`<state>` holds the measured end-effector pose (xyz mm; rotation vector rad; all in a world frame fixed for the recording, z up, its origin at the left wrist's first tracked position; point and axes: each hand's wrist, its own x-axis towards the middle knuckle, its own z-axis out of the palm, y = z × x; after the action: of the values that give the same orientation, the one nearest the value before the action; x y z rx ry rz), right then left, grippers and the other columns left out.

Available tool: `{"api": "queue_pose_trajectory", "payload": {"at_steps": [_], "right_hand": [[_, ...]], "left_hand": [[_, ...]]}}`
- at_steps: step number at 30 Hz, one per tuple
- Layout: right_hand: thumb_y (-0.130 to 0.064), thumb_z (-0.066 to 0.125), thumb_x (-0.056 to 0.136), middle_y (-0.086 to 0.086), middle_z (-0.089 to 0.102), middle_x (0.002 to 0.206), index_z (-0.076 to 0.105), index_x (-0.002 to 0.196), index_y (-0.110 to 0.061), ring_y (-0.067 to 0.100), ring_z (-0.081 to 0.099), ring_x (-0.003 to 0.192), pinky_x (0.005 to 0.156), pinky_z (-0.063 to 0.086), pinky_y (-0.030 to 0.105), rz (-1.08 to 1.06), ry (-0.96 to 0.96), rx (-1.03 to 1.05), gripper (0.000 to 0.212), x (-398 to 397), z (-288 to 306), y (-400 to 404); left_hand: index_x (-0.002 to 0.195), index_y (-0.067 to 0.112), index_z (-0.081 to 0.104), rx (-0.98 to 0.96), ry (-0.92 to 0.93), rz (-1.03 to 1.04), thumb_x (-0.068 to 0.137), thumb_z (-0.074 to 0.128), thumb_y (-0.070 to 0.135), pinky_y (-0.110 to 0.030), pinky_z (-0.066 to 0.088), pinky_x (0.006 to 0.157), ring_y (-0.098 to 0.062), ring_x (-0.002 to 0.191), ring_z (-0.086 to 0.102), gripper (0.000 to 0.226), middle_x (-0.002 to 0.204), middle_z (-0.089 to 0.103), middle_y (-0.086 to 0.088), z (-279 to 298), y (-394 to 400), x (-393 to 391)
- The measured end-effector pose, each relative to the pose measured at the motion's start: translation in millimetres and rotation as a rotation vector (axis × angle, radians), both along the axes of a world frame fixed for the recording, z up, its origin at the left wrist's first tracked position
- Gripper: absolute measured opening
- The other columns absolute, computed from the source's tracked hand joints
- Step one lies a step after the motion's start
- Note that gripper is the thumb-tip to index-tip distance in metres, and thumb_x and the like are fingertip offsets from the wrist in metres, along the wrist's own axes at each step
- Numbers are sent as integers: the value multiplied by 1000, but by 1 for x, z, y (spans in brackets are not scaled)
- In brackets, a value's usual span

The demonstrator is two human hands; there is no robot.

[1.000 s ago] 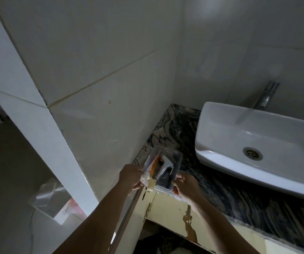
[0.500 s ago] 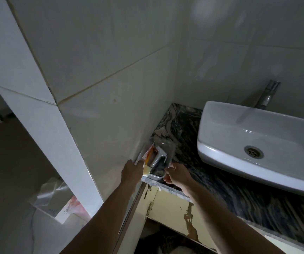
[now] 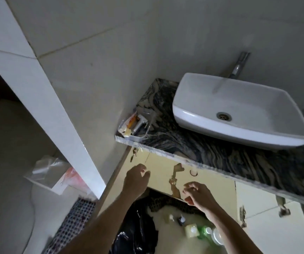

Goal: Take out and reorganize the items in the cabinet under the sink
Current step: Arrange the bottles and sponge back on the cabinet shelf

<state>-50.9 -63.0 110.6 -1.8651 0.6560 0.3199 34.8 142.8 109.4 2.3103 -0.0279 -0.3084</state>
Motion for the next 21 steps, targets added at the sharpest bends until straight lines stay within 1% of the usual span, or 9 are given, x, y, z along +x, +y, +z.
{"api": "queue_pose_trajectory", "payload": {"at_steps": [3,6,8,10,13,15,16,19,21], "right_hand": [[-9,58,90,8,69,83,63,86,-13,16,62,62,58,50,25,-5,93,-8,7,-58,-28,-25],[-8,63,86,13,67,76,65,79,-9,21,58,61,61,48,31,-24,141,-6,8,-108,-51,-45],[-6,63,86,13,63,75,61,74,-7,22,58,61,56,47,29,-19,166,-11,12,-137,-62,-56],[-3,60,86,11,58,75,56,71,-8,19,58,57,52,46,28,-40,204,1,17,-164,-71,-64],[0,55,88,9,53,67,55,76,-5,13,54,47,46,42,23,-32,290,-7,13,-199,-85,-77],[1,54,90,7,50,65,53,78,-4,13,49,49,40,39,16,-47,340,6,13,-215,-96,-83],[-1,56,90,7,51,66,53,78,-5,14,49,51,41,40,15,-53,365,-4,13,-220,-103,-87],[-9,58,91,6,59,75,56,82,-9,14,57,59,54,47,22,-78,411,-53,9,-230,-134,-96],[-14,58,91,8,64,87,59,93,-11,16,62,66,60,51,25,-81,426,-74,4,-232,-163,-100]], "left_hand": [[118,11,59,87,94,-201,93,54,29,-25,44,88,-21,107,58,32,119,63,-7,-15,-27,-55],[128,11,53,133,148,-292,94,51,30,-27,42,92,-22,116,54,39,128,58,-8,-28,-54,-111],[129,10,52,142,191,-326,94,50,27,-28,42,94,-24,118,53,39,130,55,-10,-41,-70,-146],[128,11,53,162,212,-385,93,49,25,-29,44,94,-23,116,54,38,129,56,-10,-61,-85,-179],[132,13,50,185,281,-472,91,51,30,-34,43,102,-24,121,51,44,133,53,-10,-90,-104,-222],[132,11,48,204,305,-548,93,52,31,-34,39,105,-24,124,48,44,134,52,-10,-109,-114,-243],[132,11,48,210,316,-582,93,51,32,-35,38,105,-25,124,47,44,134,52,-10,-119,-119,-249],[132,11,47,228,349,-640,93,51,31,-36,39,103,-27,123,47,43,132,53,-11,-151,-127,-258],[132,11,46,235,376,-644,93,50,29,-36,40,102,-28,123,48,43,131,53,-11,-179,-127,-258]]}}
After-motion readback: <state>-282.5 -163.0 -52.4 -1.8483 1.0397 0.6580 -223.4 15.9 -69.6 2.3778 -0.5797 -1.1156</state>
